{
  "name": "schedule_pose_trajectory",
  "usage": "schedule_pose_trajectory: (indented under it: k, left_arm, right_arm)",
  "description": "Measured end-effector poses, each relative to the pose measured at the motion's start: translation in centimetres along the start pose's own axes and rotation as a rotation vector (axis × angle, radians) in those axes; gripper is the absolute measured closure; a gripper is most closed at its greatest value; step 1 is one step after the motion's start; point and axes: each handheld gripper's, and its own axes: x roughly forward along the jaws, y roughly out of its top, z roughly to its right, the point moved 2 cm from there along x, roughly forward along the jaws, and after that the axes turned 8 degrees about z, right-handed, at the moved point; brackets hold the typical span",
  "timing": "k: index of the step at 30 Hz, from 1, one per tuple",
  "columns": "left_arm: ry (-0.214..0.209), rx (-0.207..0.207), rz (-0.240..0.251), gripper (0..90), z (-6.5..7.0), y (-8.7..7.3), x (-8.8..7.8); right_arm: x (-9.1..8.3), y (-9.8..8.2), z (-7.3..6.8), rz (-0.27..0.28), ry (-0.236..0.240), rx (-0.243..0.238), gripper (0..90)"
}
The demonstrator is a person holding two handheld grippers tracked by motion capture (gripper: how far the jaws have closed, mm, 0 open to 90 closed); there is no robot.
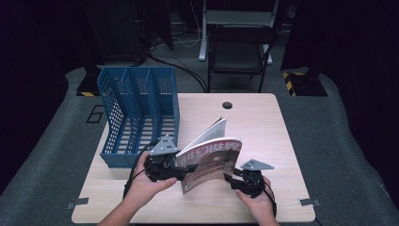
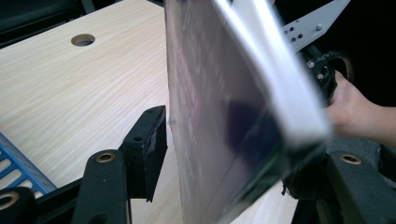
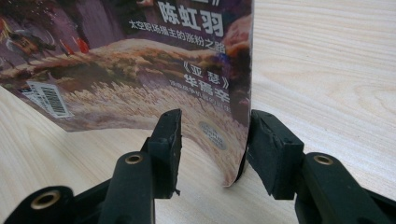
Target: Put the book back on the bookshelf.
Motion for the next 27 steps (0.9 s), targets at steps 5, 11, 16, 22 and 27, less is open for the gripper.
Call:
schedule_pose_trajectory:
  k: [5, 11, 16, 22, 27]
  left_arm:
    - [-0.008, 0.003, -0.013, 44.0, 0.1, 1.2, 0.1]
    - [-0.007, 0.007, -0.019, 49.2, 0.2, 2.7, 0.2]
    - [-0.004, 0.036, -0.032, 51.6, 0.4, 4.2, 0.6]
    - [0.007, 0.053, -0.053, 53.6, 0.5, 5.4, 1.4]
    - [0.018, 0.052, -0.061, 57.7, 0.5, 6.2, 1.9]
  right_arm:
    - [0.0, 0.0, 0.0, 0.001, -0.002, -0.004, 54.4]
    - [0.0, -0.1, 0.0, -0.001, -0.001, -0.004, 54.4]
    - [0.0, -0.1, 0.1, -0.003, 0.000, -0.004, 54.5]
    - [-0.1, -0.1, 0.0, 0.001, 0.001, 0.000, 54.6]
    - [-0.1, -0.1, 0.0, 0.001, 0.000, 0.007, 54.6]
